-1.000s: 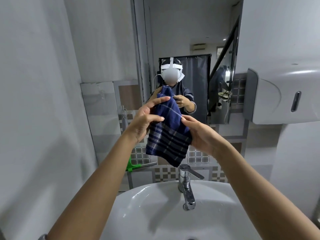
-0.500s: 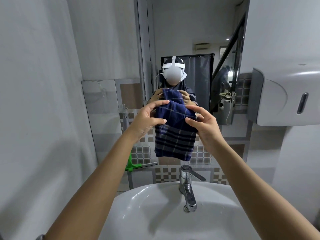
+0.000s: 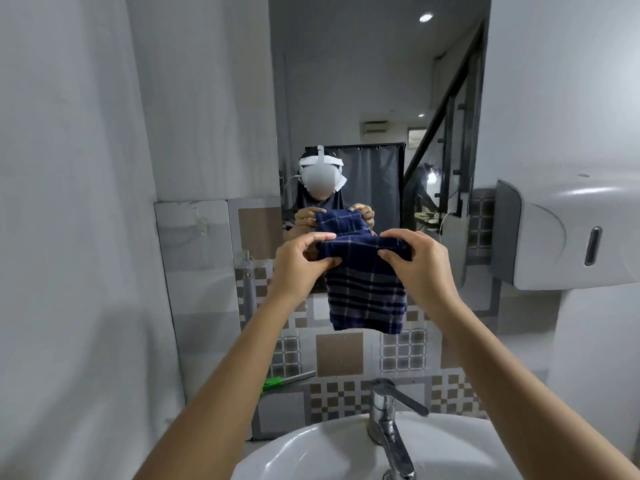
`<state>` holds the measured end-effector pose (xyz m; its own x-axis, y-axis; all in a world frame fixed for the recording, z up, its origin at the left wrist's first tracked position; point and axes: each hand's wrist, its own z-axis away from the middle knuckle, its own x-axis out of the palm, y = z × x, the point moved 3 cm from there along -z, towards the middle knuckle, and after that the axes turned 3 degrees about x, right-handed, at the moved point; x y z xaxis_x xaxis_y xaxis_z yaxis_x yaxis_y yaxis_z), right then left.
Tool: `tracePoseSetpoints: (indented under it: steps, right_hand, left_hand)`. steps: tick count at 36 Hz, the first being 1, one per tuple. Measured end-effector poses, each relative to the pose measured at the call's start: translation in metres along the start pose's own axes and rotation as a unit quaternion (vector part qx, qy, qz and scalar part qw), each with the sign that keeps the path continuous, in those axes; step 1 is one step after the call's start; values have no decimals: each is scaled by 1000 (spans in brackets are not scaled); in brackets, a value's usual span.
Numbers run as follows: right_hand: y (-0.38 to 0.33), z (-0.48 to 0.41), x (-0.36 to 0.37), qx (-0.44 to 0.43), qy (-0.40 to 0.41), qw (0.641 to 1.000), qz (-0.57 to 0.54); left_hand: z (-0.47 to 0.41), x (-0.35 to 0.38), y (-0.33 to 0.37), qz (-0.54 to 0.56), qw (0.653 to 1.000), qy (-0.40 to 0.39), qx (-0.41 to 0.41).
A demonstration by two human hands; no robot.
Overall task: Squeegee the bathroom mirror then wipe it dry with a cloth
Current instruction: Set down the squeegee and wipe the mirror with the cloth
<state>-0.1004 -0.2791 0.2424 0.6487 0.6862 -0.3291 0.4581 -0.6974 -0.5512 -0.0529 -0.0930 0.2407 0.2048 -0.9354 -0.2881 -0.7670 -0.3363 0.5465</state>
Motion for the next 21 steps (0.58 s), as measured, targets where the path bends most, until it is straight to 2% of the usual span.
tracePoseSetpoints:
  steps: [7, 12, 21]
  right_hand:
    - [-17, -41, 12, -27, 28, 999, 24]
    - [-40, -88, 3, -65, 33, 996, 50]
    - [-100, -187, -10, -114, 86, 990, -18]
  left_hand:
    - [-47, -14, -1, -12, 996, 54, 65]
    - [-89, -27, 11, 28, 997, 42, 56]
    - [-175, -57, 69, 42, 987, 116, 101]
